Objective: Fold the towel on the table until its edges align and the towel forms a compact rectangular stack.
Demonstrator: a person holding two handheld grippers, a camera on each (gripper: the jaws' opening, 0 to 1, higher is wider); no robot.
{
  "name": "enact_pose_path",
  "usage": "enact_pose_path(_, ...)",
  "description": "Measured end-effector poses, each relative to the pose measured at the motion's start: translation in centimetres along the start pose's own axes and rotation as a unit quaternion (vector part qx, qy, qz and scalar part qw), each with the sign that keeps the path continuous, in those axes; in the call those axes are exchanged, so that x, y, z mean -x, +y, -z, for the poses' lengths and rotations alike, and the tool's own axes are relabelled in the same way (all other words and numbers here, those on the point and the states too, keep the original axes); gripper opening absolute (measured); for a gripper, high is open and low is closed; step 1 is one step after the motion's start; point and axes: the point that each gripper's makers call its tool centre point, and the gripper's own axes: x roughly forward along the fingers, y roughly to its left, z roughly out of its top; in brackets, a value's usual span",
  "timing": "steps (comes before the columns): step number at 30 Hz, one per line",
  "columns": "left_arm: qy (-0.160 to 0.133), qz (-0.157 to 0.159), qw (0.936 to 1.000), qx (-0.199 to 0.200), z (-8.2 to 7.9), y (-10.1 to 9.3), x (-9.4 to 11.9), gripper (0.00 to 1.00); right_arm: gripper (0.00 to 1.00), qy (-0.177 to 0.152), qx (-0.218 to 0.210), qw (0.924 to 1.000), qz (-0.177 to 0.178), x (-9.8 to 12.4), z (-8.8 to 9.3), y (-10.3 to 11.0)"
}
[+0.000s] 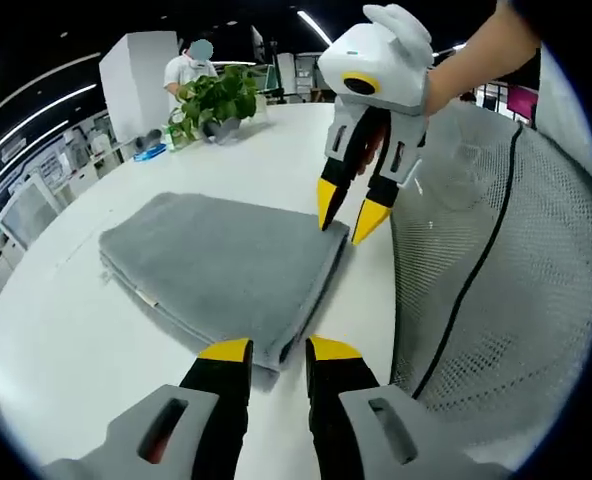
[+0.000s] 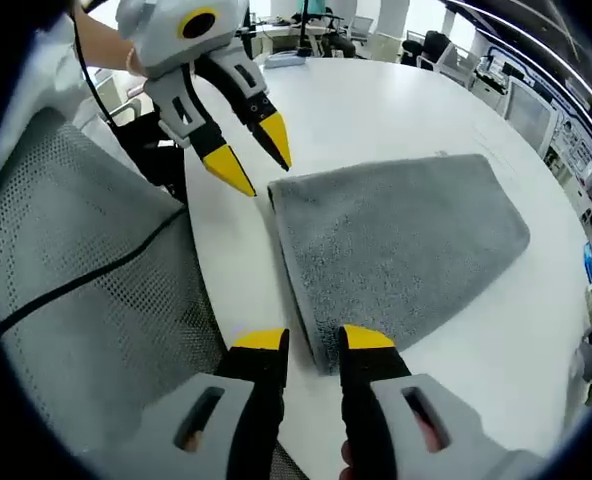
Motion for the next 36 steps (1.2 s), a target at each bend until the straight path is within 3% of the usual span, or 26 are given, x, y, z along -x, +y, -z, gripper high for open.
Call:
enact_pose_path(10,0.018,0.008,0.9985,-0.051,0.3,0.8,-1.3,0.22,0.19,0.017,0.012,0.9998,-0.005,-1.3,1.0,0.2)
enact_pose_path(20,0.032,0.023,0.9961,-0.079,1.3,0.4,-2.0,0.22,0.12,-0.001,0.029,0.9995,0.011,-1.6,1.1,-0.4)
enact_pose_path(23,0.034,0.028,0.9962,-0.076,1.5,0.4,-2.2,0.22,0.15,0.002,0.047,0.9988,0.010,-1.7,1.2,-0.1)
enact_pose_path(26,0.034,0.028,0.9942,-0.099,1.7,0.3,-2.4,0.21,0.17,0.004,0.081,0.9966,0.017,-1.7,1.3,0.1)
enact_pose_path(28,0.031,0.028,0.9941,-0.100,1.6,0.3,-2.3,0.21,0.17,0.001,0.076,0.9969,0.019,-1.7,1.3,0.1)
enact_pose_path(30,0.027,0.029,0.9938,-0.104,1.6,0.3,-2.3,0.21,0.15,-0.001,0.074,0.9970,0.023,-1.7,1.2,-0.1)
enact_pose_path(32,0.024,0.028,0.9928,-0.114,1.5,0.2,-2.2,0.19,0.09,-0.001,0.117,0.9922,0.043,-1.9,0.8,-0.6)
enact_pose_path(36,0.026,0.018,0.9914,-0.127,1.5,0.3,-2.4,0.15,0.08,0.013,0.102,0.9936,0.048,-1.9,1.1,-0.5)
